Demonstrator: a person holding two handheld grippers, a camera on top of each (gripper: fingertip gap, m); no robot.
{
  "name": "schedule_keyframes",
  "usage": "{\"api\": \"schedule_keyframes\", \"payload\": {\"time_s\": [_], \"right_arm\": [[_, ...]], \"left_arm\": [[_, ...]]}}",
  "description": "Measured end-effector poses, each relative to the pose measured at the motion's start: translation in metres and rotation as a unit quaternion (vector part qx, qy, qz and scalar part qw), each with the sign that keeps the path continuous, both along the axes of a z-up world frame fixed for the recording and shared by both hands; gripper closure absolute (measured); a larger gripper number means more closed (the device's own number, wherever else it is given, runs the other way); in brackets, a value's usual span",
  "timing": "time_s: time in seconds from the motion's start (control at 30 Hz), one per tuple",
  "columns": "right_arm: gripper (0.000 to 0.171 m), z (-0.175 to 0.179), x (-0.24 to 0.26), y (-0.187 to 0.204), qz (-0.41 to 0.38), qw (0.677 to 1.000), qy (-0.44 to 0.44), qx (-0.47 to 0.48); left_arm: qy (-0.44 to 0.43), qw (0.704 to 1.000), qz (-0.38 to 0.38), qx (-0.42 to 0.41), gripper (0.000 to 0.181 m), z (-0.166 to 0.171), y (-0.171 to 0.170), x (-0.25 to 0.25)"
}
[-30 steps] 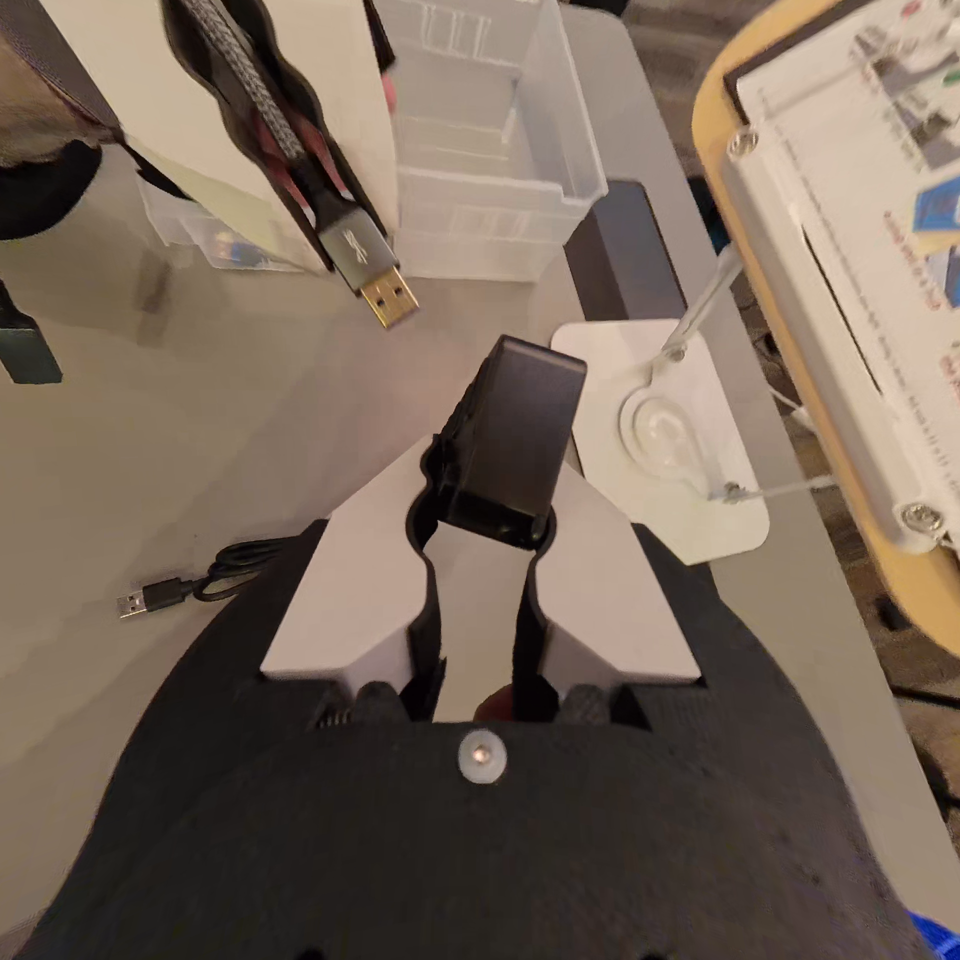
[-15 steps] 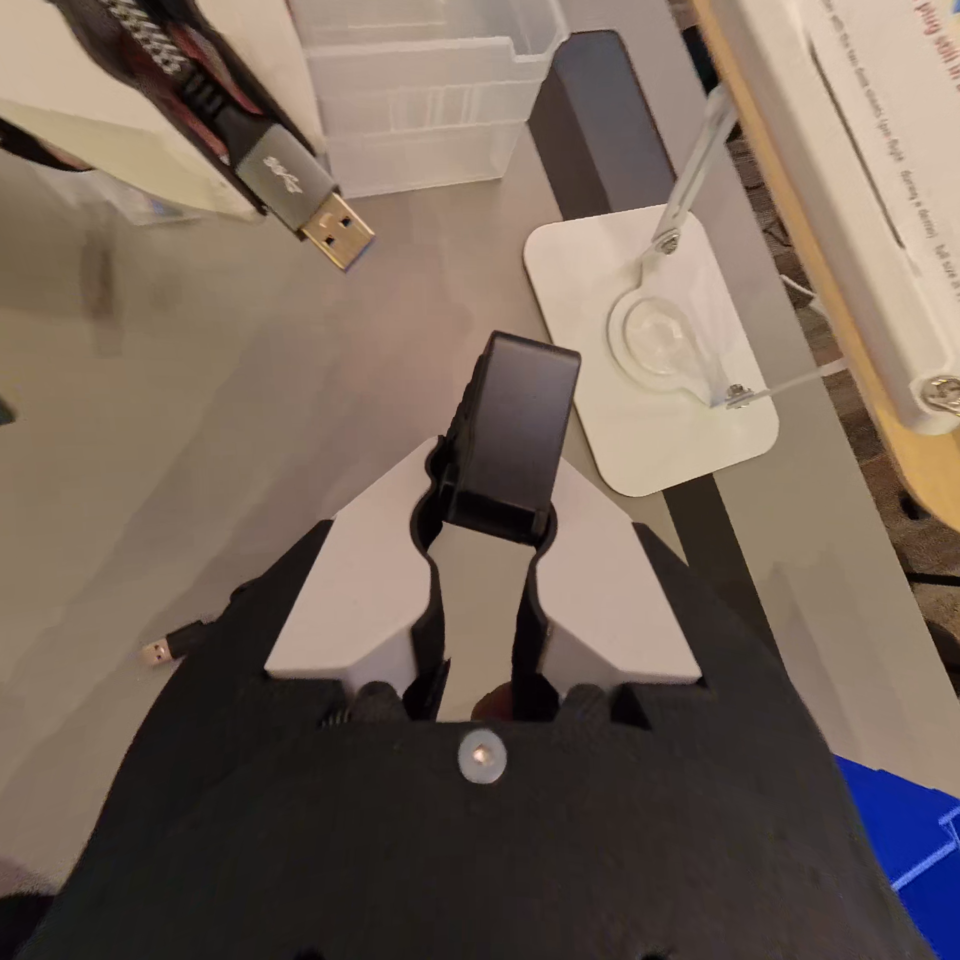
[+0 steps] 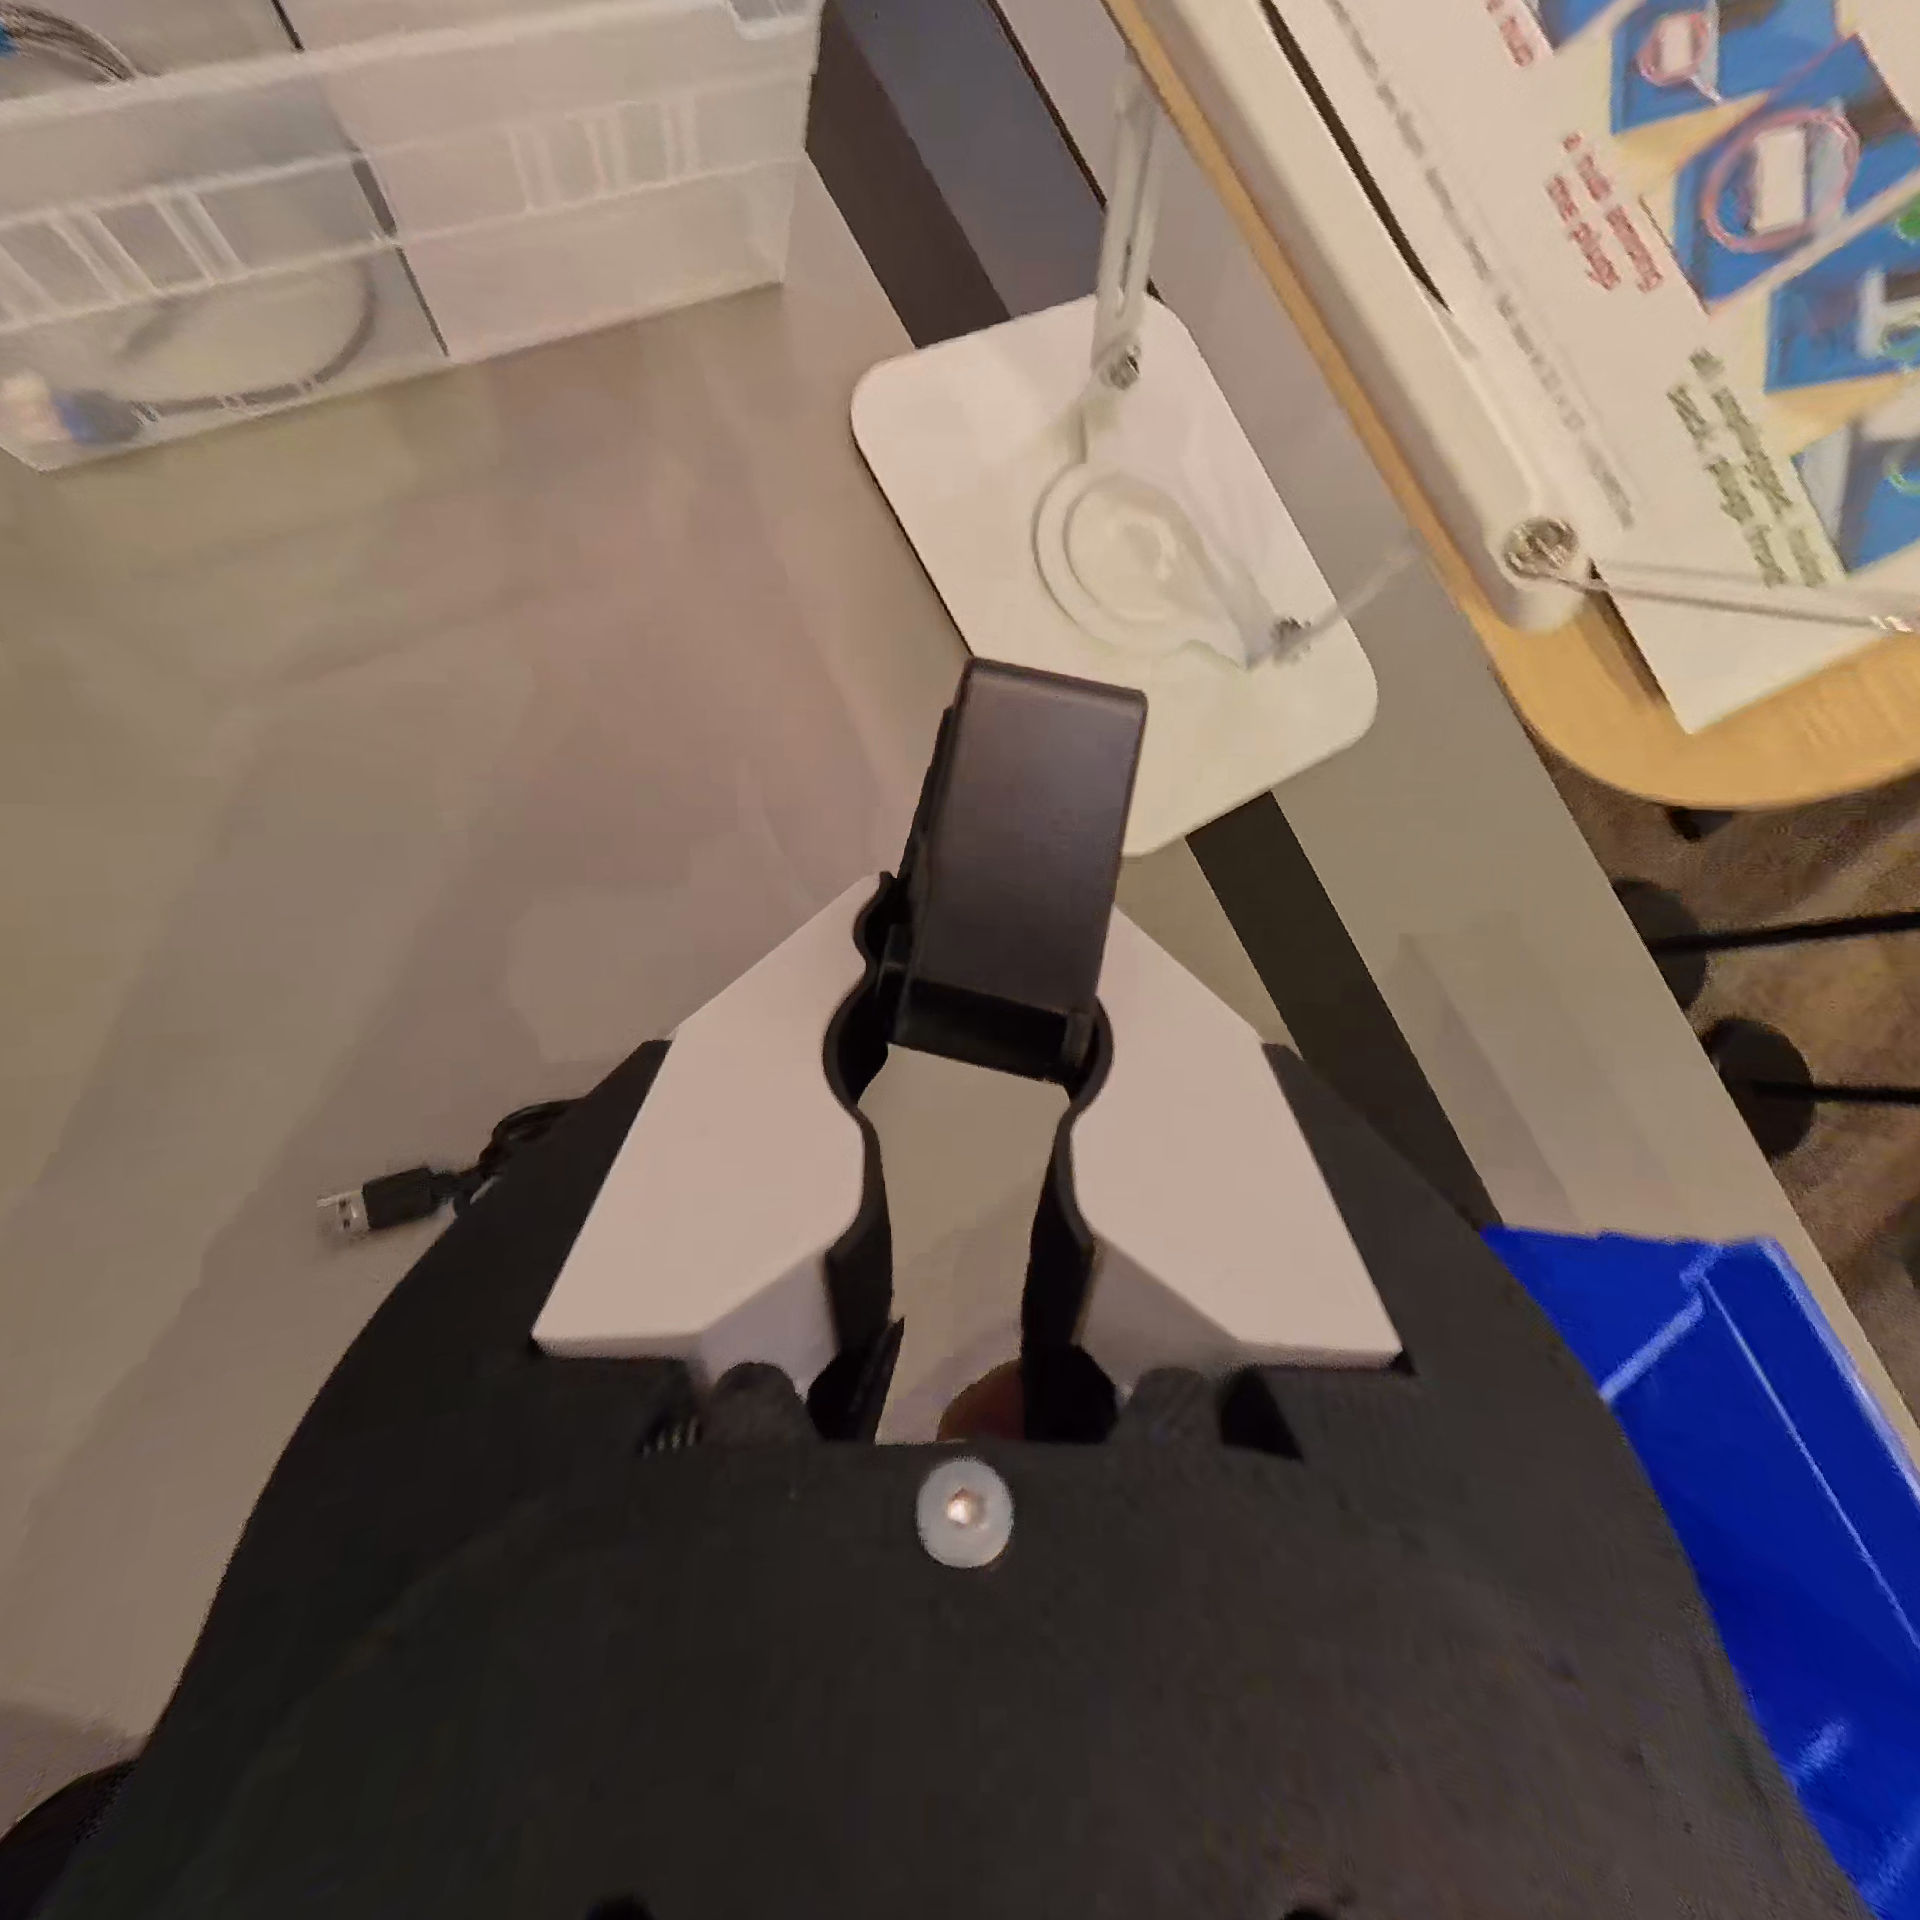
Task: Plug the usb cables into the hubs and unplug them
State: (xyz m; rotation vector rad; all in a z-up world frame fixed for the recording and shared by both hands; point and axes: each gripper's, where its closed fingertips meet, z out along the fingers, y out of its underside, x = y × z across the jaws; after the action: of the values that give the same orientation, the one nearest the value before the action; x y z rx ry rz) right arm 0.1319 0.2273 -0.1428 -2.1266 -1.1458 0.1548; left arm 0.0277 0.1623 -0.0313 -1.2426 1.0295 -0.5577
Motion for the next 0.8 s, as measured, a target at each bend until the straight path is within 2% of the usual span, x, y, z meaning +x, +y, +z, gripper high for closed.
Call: {"api": "schedule_keyframes", "payload": {"time_s": [0.1, 0.23, 0.4, 0.53, 0.8], "right_arm": [[0.148, 0.002, 0.010, -0.017, -0.021, 1.000, 0.013, 0.002], [0.148, -0.021, 0.020, -0.028, -0.054, 0.998, 0.019, -0.004], [0.148, -0.029, 0.023, -0.027, -0.076, 0.996, 0.050, -0.002], [0.149, -0.029, 0.025, -0.023, -0.083, 0.992, 0.091, -0.007], [0.149, -0.030, 0.023, -0.020, -0.082, 0.990, 0.114, -0.010]], "left_arm": [[-0.012, 1.000, 0.003, -0.008, 0.165, -0.012, -0.012, 0.024], [-0.034, 0.999, 0.018, -0.019, 0.165, -0.038, -0.012, 0.045], [-0.065, 0.996, 0.043, -0.045, 0.165, -0.068, -0.001, 0.055], [-0.117, 0.990, 0.051, -0.055, 0.165, -0.071, 0.006, 0.052], [-0.116, 0.992, 0.031, -0.029, 0.165, -0.098, 0.005, 0.068]]}}
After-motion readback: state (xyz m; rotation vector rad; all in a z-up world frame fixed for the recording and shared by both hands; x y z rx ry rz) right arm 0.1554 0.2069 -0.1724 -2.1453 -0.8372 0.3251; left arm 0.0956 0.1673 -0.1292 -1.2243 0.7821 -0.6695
